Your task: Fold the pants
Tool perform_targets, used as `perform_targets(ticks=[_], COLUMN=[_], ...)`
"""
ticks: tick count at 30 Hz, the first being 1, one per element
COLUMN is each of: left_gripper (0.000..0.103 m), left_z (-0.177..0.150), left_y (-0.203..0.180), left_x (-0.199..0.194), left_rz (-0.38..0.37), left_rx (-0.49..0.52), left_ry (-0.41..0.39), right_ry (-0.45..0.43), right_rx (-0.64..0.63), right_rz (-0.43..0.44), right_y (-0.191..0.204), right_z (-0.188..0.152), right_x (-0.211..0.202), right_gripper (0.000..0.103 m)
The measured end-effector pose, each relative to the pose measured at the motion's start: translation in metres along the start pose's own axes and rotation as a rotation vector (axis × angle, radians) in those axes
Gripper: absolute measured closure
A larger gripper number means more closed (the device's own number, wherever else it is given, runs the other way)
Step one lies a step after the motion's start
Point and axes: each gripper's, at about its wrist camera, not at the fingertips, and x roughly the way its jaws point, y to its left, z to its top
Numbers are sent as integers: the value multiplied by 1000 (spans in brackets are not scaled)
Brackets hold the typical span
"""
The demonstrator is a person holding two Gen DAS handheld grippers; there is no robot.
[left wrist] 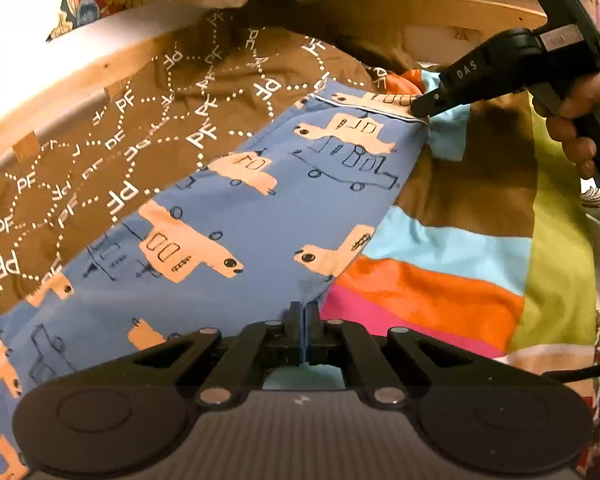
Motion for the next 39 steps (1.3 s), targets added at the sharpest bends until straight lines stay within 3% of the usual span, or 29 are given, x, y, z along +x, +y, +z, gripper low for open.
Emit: perform_targets(ticks=[4, 7, 9, 13, 16, 19, 22, 23, 24, 26, 28, 30, 32, 39], left_gripper=[97, 89, 79, 79, 79, 79, 78, 73, 60, 51, 60, 84, 96, 100], left_z=[-3, -12, -22, -46, -59, -66, -67, -68, -69, -74, -82, -89, -92, -90], left_y=[16, 25, 32, 60, 81, 93, 96, 96, 98, 101, 101, 100, 100, 101], left_x=[-9, -29, -45, -70, -80, -81, -77, -76, -76, -76, -73, -78, -81, -94], left_rz=[-66, -71, -29, 86, 141, 183, 160, 157, 145, 126, 109, 101, 98, 100], left_rx=[-108, -124, -136, -232, -269, -226, -134, -109, -90, -68, -19, 26, 33, 121], left_ry=[-5, -14, -14, 22, 56, 97, 143, 157, 171, 183, 209, 201, 198, 201], right_ry=[-16, -58, -92, -122, -131, -98, -44, -29, -17, 13, 39, 69, 86, 74], right_rx=[-15, -19, -57, -141, -205, -308, -390, -417, -443, -499, -534, -543, -524, -501], right_rz=[-23, -28, -35, -16, 66, 176, 266, 288, 301, 330, 330, 314, 300, 257], right_y=[-3, -5, -1, 12, 26, 50, 73, 80, 86, 98, 107, 111, 111, 104], right_z=[-2, 1, 2, 0, -4, -15, -27, -31, -34, -38, -40, -43, -45, -45], right_x=[3, -3, -8, -12, -13, -10, -3, 0, 3, 11, 19, 28, 33, 29], right_gripper=[82, 70, 68, 66, 61, 54, 52, 46, 39, 34, 31, 31, 31, 31])
